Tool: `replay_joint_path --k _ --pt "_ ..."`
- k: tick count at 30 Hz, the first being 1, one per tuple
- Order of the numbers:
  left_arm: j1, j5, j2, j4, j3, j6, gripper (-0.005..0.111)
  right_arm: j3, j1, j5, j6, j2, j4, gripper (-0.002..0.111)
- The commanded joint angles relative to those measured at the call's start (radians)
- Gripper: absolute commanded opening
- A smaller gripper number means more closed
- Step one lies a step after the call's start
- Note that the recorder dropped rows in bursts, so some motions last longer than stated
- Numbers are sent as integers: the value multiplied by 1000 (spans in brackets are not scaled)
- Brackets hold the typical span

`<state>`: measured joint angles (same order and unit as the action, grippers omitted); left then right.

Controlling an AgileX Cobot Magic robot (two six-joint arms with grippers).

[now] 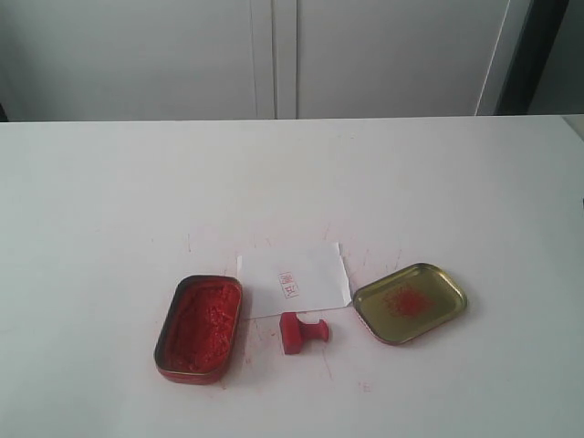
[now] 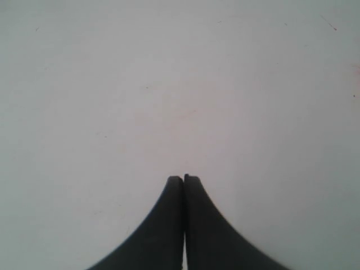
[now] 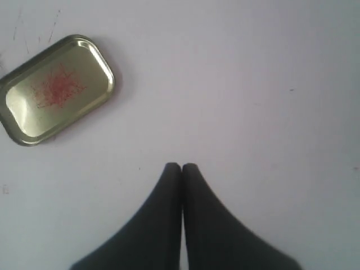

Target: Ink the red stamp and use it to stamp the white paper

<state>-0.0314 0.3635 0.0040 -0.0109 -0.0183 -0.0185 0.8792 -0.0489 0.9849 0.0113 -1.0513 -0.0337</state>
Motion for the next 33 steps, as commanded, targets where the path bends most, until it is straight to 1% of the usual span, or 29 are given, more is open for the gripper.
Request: replay_joint_path --k 1,6,9,12,15,18,20,25,28,29,33 --pt "8 0 -4 3 7 -3 0 -69 3 -63 -11 142 12 0" --pt "8 0 -4 3 7 -3 0 -136 3 -89 -11 297 12 0" --pt "8 0 -4 3 7 -3 0 -186 3 -140 -64 398 12 0" --pt "8 0 -4 3 7 -3 0 -238 3 -183 -72 471 12 0" --pt "8 0 -4 3 7 -3 0 -312 36 -246 -92 544 9 0" --pt "8 0 -4 3 7 -3 0 -348 66 -291 -105 594 9 0" --pt "8 0 -4 3 7 -3 0 -373 68 -330 -105 627 9 0" --pt "8 0 -4 3 7 -3 0 -445 68 -426 -105 647 11 0" --pt "8 0 -4 3 7 -3 0 -496 68 -523 -105 647 11 0" --pt "8 0 -4 3 7 -3 0 -521 68 -587 -105 647 11 0" --pt "8 0 -4 3 7 -3 0 -557 68 -678 -105 647 11 0"
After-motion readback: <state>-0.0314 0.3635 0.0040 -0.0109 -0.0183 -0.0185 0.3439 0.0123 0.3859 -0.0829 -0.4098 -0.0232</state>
